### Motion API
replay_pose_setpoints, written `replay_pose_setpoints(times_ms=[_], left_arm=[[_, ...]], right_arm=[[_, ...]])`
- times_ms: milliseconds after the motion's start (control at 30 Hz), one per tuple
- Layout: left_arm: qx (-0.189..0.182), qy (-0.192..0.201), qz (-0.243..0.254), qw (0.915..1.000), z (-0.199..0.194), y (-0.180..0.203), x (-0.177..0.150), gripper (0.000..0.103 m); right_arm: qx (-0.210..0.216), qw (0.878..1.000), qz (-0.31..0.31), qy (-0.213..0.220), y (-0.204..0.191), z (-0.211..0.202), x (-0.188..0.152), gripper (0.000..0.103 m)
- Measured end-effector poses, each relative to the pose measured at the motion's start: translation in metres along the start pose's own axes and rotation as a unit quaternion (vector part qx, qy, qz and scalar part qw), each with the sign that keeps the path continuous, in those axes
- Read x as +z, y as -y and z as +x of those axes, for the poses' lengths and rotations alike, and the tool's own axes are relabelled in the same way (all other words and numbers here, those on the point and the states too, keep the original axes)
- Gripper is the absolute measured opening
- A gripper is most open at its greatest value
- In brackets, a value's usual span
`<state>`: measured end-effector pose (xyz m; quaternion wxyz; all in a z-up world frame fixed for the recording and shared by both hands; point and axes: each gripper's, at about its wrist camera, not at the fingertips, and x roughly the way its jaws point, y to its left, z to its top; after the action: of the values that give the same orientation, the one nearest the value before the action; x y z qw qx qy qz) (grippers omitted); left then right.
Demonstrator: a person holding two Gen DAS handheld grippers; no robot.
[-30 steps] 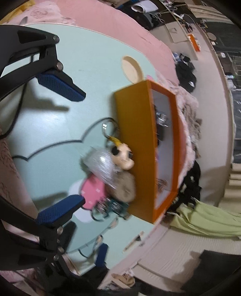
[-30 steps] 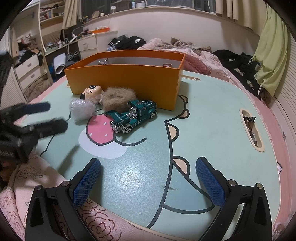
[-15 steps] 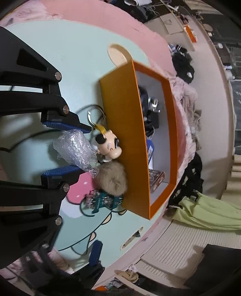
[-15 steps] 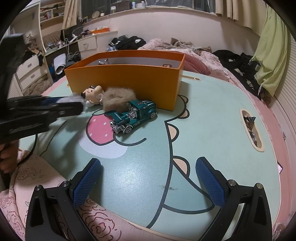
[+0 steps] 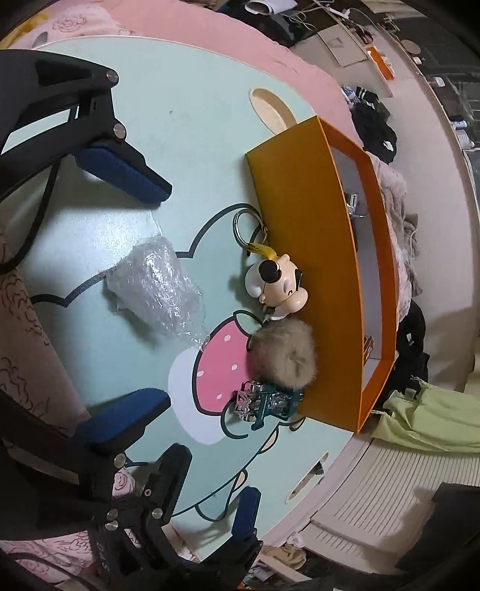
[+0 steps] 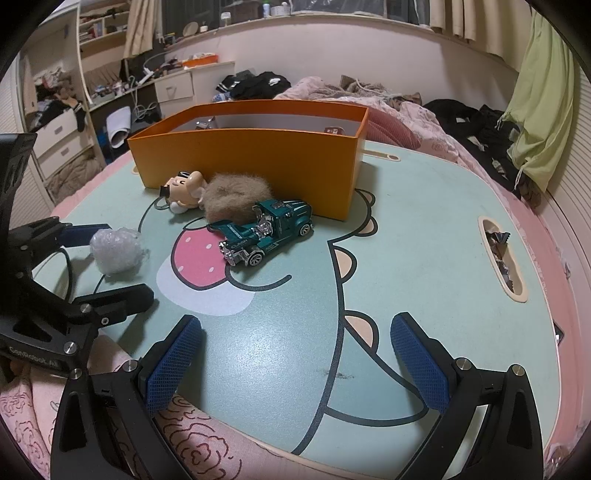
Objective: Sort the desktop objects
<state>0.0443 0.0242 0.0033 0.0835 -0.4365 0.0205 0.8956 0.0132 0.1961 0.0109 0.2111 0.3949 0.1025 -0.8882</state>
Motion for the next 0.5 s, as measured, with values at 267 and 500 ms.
replay_pose_setpoints(times_ms=[267, 500], left_arm=[[0.001, 0.000, -0.001, 1.0000, 0.000, 0.001, -0.001, 0.103], [0.000, 0.001, -0.002, 1.0000, 0.000, 0.000, 0.000, 0.103]], right_arm=[[0.008, 1.000, 0.024, 0.002, 0.010, -0.004, 0.007, 0.103], [0.012, 0.998, 0.067, 0.002, 0.013, 0.001, 0.047, 0.103]])
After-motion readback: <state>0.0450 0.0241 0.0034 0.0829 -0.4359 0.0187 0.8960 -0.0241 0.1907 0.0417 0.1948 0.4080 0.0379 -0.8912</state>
